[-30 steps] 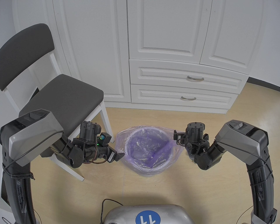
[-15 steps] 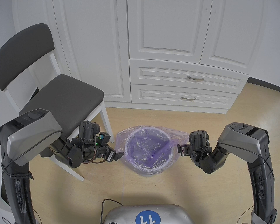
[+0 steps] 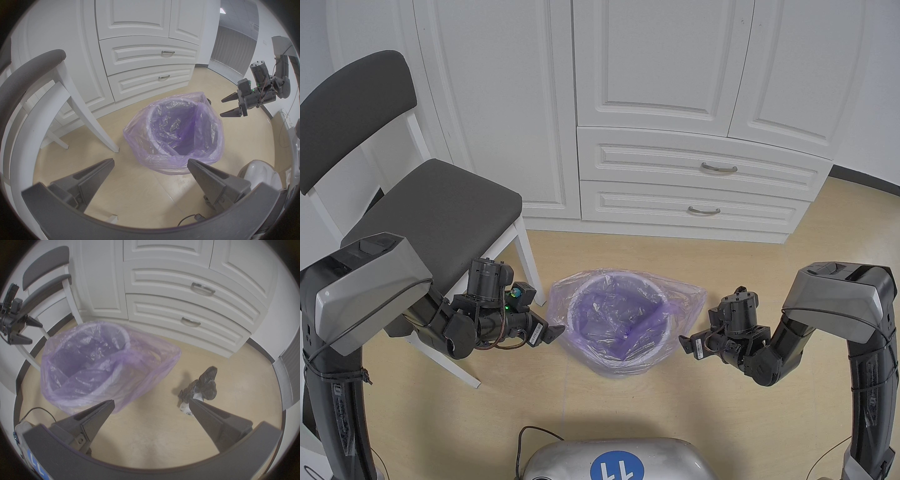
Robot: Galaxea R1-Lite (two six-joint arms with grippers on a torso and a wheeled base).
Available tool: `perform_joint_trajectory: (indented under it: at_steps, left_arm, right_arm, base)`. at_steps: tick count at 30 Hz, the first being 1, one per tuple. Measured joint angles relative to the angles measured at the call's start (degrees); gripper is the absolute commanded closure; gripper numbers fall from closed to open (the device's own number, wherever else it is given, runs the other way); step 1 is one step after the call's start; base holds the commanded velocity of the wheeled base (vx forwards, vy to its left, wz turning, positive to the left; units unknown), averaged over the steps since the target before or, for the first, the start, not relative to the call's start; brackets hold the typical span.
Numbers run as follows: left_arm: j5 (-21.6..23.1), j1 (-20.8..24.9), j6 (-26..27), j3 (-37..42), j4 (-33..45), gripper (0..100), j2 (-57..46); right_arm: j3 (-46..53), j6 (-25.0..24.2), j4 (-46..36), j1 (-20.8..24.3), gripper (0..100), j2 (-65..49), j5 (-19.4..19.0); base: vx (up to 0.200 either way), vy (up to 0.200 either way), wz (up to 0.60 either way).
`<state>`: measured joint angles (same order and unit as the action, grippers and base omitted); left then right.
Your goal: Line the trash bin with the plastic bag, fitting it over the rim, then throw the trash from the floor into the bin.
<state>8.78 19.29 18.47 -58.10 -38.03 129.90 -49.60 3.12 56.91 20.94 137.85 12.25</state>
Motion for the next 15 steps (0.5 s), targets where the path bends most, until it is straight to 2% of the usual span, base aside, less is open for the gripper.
perform_joint_trajectory:
  at_steps: [4,15]
  left_arm:
    - [0.02,-0.02,0.00,0.11,0.00,0,-0.02]
    - [0.00,0.00,-0.07,0.26,-0.01,0,-0.44]
  right_arm:
    - [1.18,0.27,-0.11,1.05,0,-0.06,0.11]
    - [4.21,0.07,-0.04,8.40,0,1.79,0.15]
  base:
    - [0.000,0.000,0.00]
    - [0.000,0.000,0.00]
